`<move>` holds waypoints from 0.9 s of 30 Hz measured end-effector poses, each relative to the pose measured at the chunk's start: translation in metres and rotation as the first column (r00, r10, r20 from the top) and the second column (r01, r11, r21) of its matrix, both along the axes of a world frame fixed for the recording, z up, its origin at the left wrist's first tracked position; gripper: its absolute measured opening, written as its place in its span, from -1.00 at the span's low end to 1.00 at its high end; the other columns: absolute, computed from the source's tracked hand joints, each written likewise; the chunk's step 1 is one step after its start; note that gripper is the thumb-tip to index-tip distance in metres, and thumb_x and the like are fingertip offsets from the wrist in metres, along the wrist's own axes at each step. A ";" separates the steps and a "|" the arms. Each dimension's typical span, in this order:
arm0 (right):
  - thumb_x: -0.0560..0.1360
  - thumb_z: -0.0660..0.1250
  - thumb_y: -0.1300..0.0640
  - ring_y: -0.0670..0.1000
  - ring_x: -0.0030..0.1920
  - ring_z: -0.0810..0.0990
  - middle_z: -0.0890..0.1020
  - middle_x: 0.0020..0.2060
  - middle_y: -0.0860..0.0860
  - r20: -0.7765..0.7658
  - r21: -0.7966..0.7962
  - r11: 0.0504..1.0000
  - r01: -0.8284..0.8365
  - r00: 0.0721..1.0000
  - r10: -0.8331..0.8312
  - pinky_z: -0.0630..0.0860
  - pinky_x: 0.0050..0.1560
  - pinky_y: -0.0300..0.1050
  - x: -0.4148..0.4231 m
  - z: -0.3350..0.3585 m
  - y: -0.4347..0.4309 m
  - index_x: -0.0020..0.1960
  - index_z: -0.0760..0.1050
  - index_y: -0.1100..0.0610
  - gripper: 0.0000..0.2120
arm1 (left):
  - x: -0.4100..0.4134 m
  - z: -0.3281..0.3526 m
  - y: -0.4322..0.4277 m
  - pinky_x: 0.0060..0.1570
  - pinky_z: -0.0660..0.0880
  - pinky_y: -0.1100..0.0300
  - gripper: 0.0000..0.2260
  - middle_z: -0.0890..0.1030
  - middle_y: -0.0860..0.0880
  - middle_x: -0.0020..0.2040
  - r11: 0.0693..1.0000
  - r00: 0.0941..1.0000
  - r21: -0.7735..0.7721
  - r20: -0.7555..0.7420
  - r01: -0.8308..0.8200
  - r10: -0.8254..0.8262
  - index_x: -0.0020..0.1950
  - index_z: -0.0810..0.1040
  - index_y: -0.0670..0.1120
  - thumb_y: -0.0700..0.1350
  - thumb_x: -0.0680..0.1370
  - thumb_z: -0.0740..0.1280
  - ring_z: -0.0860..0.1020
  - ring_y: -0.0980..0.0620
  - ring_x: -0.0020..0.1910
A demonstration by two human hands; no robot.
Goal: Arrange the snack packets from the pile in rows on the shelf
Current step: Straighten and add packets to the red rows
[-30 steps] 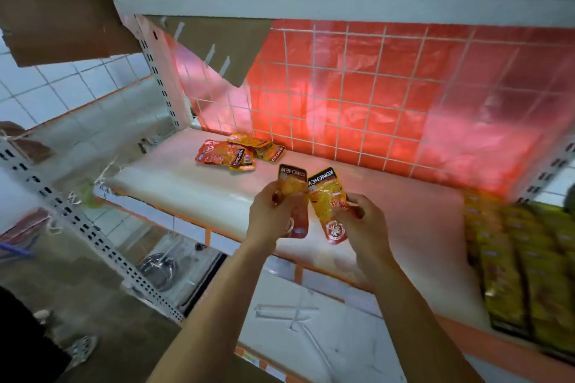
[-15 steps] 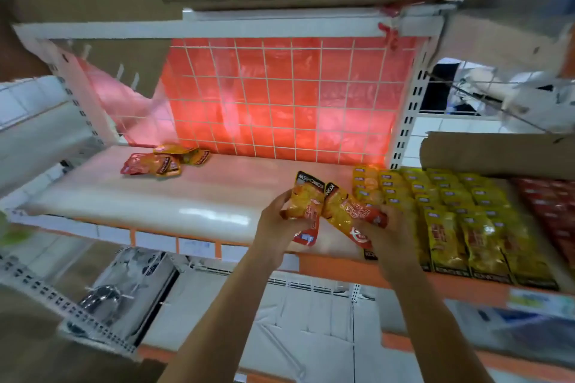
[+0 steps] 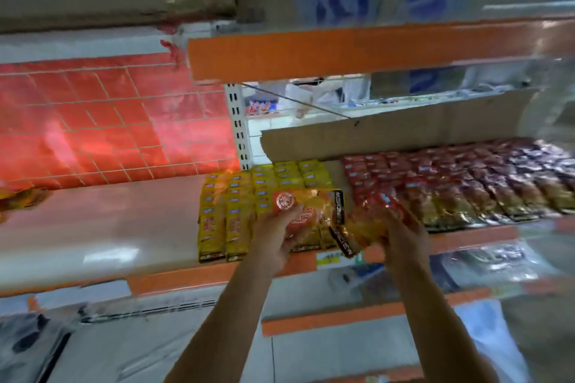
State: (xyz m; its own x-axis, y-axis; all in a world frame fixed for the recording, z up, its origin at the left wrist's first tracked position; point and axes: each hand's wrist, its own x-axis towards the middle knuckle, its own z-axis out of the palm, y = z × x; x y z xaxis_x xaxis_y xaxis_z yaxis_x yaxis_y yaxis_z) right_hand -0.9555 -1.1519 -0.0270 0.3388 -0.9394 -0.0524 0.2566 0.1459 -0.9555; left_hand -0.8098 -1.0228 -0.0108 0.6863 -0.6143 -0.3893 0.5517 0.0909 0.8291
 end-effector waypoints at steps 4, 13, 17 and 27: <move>0.48 0.40 0.13 0.10 -0.20 0.55 0.62 -0.23 0.08 0.044 0.112 0.994 -0.004 0.999 -0.001 0.53 -0.09 0.16 -0.057 -0.002 -0.056 -0.14 0.62 0.07 -0.95 | -0.057 -0.006 -0.075 -0.34 0.58 0.20 -0.89 0.67 -0.03 -0.24 0.997 0.999 -0.057 0.010 0.051 -0.050 0.01 0.56 -0.11 -0.21 0.50 0.40 0.65 0.04 -0.29; 0.44 0.22 0.46 -0.04 -0.42 0.58 0.62 -0.42 -0.02 0.080 0.082 0.994 -0.069 0.995 0.062 0.49 -0.48 -0.26 -0.139 0.001 -0.140 -0.07 0.53 0.17 -0.75 | -0.134 -0.014 -0.185 -0.29 0.48 0.25 -0.81 0.65 0.05 -0.21 0.991 0.978 0.036 0.162 0.127 -0.131 -0.05 0.57 -0.05 -0.30 0.45 0.44 0.61 0.12 -0.22; 0.29 0.26 0.46 0.02 -0.35 0.55 0.59 -0.35 0.05 0.003 0.085 0.996 0.041 0.999 -0.041 0.50 -0.35 -0.20 -0.156 -0.006 -0.172 -0.09 0.55 0.22 -0.73 | -0.143 -0.011 -0.218 -0.07 0.59 0.08 -0.80 0.68 -0.02 -0.07 0.975 0.915 0.172 0.353 0.143 -0.196 -0.04 0.57 -0.01 -0.21 0.43 0.49 0.66 -0.01 -0.08; 0.43 0.31 0.43 0.03 -0.23 0.47 0.52 -0.28 0.07 0.005 -0.047 0.988 0.145 0.989 -0.145 0.40 -0.19 -0.12 -0.152 0.001 -0.258 -0.15 0.50 0.12 -0.79 | -0.143 -0.016 -0.300 0.00 0.50 0.21 -0.43 0.55 -0.01 0.24 0.933 0.687 0.335 0.648 0.133 -0.330 0.42 0.29 0.06 -0.09 0.49 0.45 0.55 0.09 0.09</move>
State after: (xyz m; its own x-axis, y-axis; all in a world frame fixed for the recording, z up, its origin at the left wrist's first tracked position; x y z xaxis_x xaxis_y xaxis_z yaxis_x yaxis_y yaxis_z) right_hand -1.1072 -1.4097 -0.0261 0.1992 -0.9799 -0.0064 0.2734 0.0618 -0.9599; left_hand -0.9528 -1.3232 -0.0273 0.6682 -0.7435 -0.0276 -0.2017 -0.2167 0.9552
